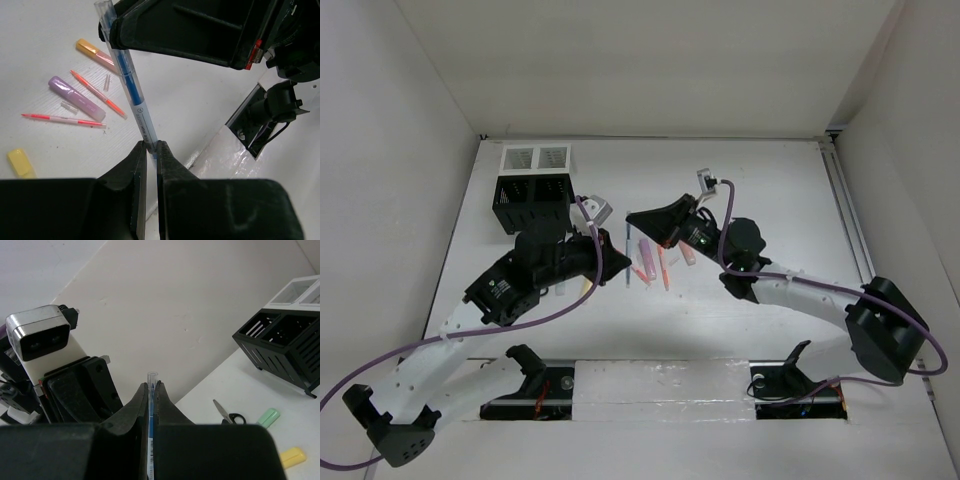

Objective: Sort the stationery into containers
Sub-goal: Close the pen cap on the pen, then place the pen in the storage box.

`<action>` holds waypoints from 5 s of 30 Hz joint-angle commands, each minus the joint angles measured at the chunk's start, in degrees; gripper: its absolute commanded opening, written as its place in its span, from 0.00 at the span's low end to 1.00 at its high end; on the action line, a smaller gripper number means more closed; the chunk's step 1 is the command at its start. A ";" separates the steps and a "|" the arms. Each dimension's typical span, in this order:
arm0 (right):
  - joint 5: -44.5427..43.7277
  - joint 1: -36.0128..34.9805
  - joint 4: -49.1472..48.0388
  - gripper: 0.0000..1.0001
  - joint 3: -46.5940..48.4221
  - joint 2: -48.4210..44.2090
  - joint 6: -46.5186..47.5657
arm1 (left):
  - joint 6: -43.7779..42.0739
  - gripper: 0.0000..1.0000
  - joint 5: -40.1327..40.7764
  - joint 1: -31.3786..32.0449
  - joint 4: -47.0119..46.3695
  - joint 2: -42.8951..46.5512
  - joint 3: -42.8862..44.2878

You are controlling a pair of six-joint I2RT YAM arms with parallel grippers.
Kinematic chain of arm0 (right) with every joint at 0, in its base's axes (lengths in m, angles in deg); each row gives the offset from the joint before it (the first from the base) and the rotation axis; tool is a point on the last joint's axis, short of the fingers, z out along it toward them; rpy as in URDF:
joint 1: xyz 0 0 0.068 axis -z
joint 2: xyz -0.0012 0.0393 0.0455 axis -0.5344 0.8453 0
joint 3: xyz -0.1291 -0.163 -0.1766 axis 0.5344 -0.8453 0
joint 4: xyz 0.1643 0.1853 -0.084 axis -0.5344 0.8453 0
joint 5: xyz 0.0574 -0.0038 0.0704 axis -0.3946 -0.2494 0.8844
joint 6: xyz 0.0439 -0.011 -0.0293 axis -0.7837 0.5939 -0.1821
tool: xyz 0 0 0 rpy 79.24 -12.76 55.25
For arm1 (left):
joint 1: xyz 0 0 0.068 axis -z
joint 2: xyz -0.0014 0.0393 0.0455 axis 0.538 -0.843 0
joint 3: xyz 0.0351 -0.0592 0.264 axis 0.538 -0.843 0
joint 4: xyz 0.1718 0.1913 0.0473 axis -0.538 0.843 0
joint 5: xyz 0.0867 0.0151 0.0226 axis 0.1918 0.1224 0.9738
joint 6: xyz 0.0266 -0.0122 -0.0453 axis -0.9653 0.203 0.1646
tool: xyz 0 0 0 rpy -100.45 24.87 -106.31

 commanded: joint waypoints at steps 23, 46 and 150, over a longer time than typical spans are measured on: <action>9.76 0.64 -0.74 0.20 -2.77 0.16 1.29 | -0.92 0.00 3.27 -0.20 -9.66 0.62 2.65; 11.96 4.94 -7.43 0.68 -5.41 -3.87 -1.26 | 0.14 0.00 10.29 -0.20 -9.75 -1.22 2.03; 13.72 17.78 16.13 0.72 -19.65 -24.45 15.97 | 1.98 0.24 50.91 -38.35 -46.75 -63.89 23.13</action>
